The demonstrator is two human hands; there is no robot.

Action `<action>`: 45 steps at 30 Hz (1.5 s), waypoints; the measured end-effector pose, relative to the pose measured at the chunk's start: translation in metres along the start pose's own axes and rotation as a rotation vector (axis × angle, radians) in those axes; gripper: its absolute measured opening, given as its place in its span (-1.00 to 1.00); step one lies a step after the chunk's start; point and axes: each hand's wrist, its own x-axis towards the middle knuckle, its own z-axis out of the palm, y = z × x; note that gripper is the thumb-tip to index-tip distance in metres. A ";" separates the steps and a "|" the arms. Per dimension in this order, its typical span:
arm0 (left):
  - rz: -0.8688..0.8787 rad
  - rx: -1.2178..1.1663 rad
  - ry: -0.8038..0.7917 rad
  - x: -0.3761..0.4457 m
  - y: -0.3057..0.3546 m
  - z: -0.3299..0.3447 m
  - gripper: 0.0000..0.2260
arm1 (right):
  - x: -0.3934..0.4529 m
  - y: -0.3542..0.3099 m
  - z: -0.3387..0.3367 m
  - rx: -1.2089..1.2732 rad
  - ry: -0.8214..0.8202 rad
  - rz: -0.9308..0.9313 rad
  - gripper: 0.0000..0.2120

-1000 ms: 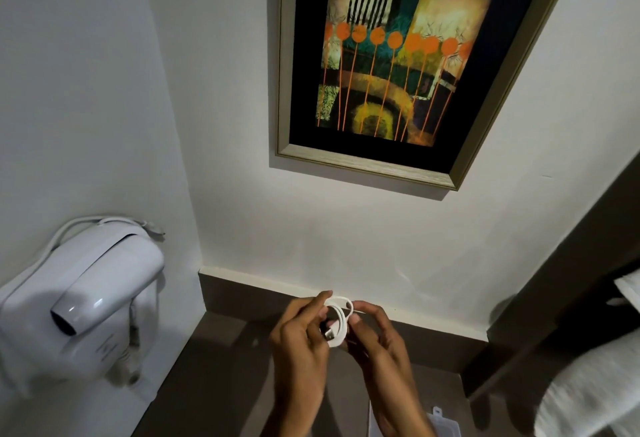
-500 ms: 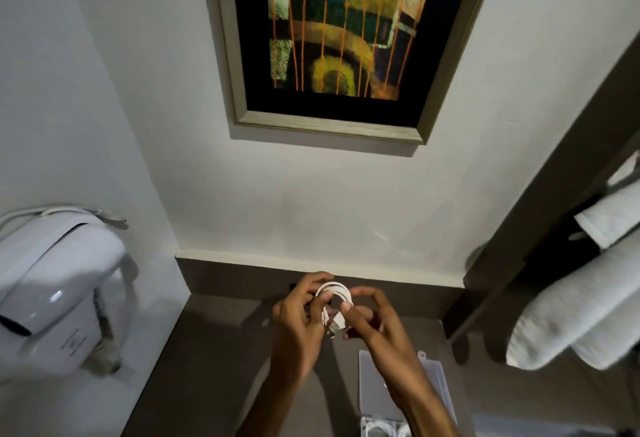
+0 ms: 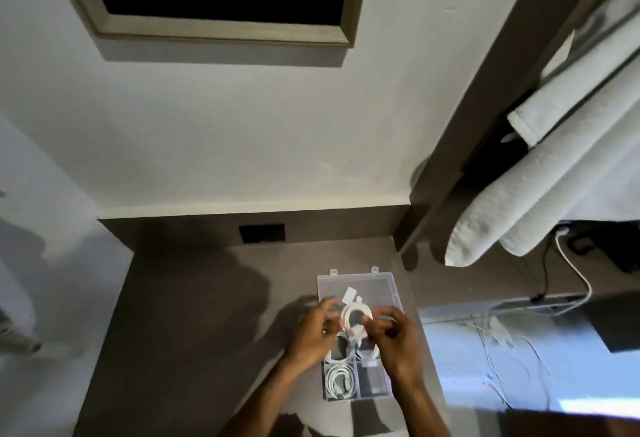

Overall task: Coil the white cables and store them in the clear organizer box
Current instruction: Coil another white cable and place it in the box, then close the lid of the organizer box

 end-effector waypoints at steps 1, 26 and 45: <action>-0.042 0.036 -0.047 -0.002 -0.010 0.017 -0.66 | -0.002 0.020 -0.008 -0.070 0.024 0.038 -0.85; -0.246 0.686 -0.051 -0.020 -0.054 0.165 -0.78 | -0.004 0.138 -0.014 -0.983 -0.189 -0.135 -0.60; -0.692 -0.830 0.216 0.060 -0.029 0.055 -0.37 | 0.027 0.177 -0.078 -0.610 -0.279 -0.031 0.22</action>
